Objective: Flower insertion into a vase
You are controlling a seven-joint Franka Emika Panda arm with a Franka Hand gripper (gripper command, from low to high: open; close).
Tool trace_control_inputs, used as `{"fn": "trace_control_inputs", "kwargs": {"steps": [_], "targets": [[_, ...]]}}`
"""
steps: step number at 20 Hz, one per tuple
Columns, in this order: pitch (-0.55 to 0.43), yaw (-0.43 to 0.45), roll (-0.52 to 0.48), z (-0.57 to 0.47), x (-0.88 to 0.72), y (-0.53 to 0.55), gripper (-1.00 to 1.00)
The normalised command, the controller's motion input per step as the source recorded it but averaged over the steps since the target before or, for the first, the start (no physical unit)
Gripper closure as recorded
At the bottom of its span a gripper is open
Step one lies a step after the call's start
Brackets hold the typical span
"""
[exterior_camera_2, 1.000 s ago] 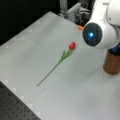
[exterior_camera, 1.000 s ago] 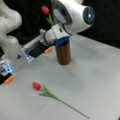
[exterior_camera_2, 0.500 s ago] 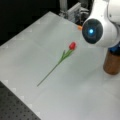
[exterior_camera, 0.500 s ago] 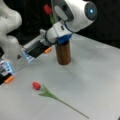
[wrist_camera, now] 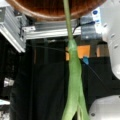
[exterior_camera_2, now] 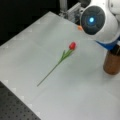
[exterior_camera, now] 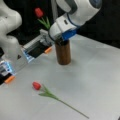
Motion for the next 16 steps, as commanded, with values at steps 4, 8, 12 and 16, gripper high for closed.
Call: {"fn": "trace_control_inputs", "kwargs": {"steps": [4, 8, 12, 16], "targets": [[-0.541, 0.198, -0.203, 0.1, 0.49, -0.23, -1.0], [-0.729, 0.237, -0.118, -0.07, 0.25, -0.27, -1.0], [-0.713, 0.259, 0.01, -0.13, -0.06, -0.27, -1.0], [-0.798, 0.324, 0.119, -0.12, -0.25, -0.44, -1.0]]}}
